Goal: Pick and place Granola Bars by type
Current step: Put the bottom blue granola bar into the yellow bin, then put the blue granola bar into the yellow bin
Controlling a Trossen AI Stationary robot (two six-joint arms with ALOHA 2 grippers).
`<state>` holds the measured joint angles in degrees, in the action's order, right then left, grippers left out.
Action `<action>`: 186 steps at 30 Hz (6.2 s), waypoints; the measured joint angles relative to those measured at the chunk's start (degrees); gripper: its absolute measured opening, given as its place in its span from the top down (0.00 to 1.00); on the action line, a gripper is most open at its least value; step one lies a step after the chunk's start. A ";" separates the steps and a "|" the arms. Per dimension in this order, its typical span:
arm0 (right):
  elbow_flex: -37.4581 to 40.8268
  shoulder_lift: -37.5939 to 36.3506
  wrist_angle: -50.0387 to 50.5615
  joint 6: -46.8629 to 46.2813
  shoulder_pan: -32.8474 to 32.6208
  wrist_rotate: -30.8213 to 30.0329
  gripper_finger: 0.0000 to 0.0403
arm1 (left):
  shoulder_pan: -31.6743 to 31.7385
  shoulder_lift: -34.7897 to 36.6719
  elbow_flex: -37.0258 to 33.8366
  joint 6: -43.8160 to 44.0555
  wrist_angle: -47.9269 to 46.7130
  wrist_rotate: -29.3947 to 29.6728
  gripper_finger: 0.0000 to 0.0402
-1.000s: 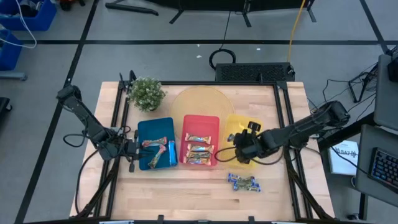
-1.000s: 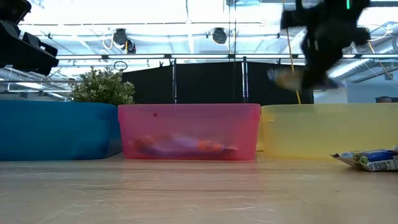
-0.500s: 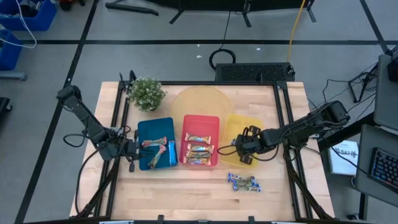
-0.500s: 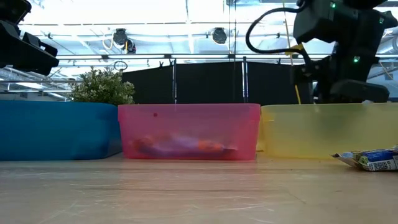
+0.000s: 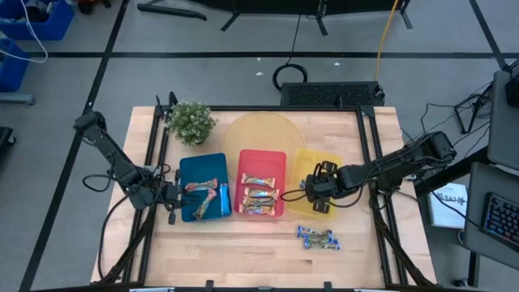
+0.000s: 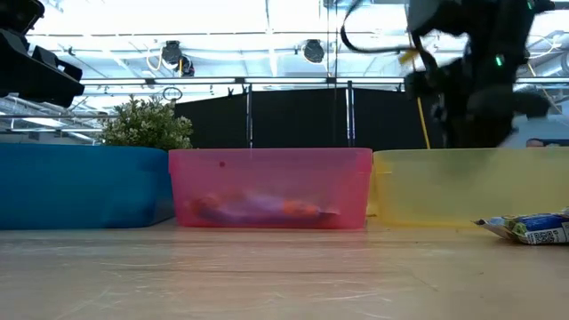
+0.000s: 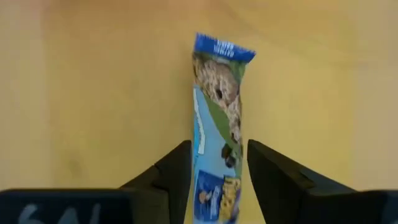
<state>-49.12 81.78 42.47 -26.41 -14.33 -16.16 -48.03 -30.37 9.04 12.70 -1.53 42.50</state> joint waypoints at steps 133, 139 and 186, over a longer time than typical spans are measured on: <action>0.73 -3.43 -7.60 -1.35 0.05 1.87 0.60 | 0.00 0.00 -0.02 -2.53 0.05 -0.48 0.89; -9.09 -3.43 -6.25 2.65 -4.76 -2.76 0.61 | 0.00 0.00 -0.02 -2.51 0.06 -0.48 0.89; -38.14 32.13 19.70 -13.35 -24.72 0.97 0.59 | 0.00 0.02 -0.02 -1.98 -0.31 -0.64 0.89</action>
<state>-87.26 113.91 62.16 -39.76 -39.05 -15.19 -48.03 -30.35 9.02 10.72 -1.85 41.87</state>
